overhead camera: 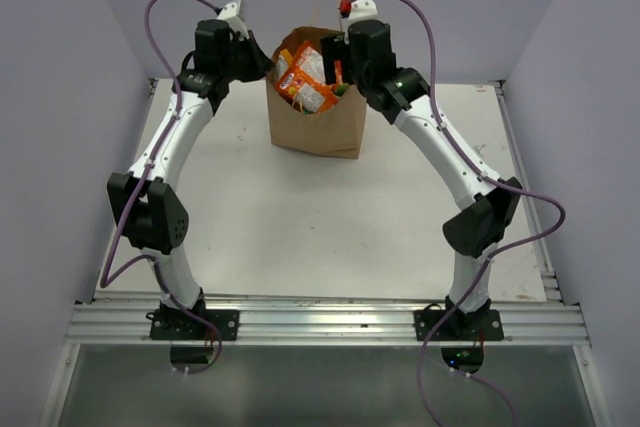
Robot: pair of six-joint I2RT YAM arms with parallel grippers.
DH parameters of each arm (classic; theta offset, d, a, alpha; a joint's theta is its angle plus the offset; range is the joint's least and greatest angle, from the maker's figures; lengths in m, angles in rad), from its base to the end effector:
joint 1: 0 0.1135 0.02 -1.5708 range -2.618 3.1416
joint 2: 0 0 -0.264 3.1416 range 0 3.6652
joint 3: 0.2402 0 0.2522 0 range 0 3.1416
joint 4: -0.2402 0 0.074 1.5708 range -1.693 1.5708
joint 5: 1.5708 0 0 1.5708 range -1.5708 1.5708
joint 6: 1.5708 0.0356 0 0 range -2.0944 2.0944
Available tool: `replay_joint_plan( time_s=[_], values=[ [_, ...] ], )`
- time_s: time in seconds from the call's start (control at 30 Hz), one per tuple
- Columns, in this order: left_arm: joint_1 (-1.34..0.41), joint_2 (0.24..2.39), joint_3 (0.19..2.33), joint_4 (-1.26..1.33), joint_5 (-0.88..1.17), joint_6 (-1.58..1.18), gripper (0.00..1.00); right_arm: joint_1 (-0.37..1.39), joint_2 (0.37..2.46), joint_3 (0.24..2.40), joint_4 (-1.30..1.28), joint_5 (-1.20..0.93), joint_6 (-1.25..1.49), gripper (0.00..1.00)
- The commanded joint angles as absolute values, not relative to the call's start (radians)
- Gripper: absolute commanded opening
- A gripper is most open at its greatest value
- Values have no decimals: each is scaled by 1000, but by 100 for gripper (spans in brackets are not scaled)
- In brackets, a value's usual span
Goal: Place the snacks into the paper bag
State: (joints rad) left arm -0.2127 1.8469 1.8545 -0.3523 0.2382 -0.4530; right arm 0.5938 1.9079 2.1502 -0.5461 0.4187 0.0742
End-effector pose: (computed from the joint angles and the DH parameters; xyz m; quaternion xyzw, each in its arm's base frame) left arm 0.4270 -0.1008 0.3927 -0.0295 0.8144 -0.2785 0.5082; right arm 0.3665 0.2299 0.4478 -0.0836 0.7935 0.0316 0.6020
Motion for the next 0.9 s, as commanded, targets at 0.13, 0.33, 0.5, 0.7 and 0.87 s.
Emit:
replay_joint_plan(
  time_s=[0.13,0.33,0.5,0.7,0.87],
  values=[
    [-221,1773,1853,-290,242,-445,0,574,1983,2160,-531,420,121,80],
    [-221,1772,1841,-290,245,-434,0,561,2023,2178,-571,446,138,28],
    [-232,1760,1832,-293,220,-402,0,561,2002,2172,-607,454,127,0],
    [-328,1718,1850,-340,83,-341,0,566,1953,2213,-656,446,98,0],
    [-414,1649,1850,-380,-59,-310,0,617,1921,2315,-758,451,78,0]
  ],
)
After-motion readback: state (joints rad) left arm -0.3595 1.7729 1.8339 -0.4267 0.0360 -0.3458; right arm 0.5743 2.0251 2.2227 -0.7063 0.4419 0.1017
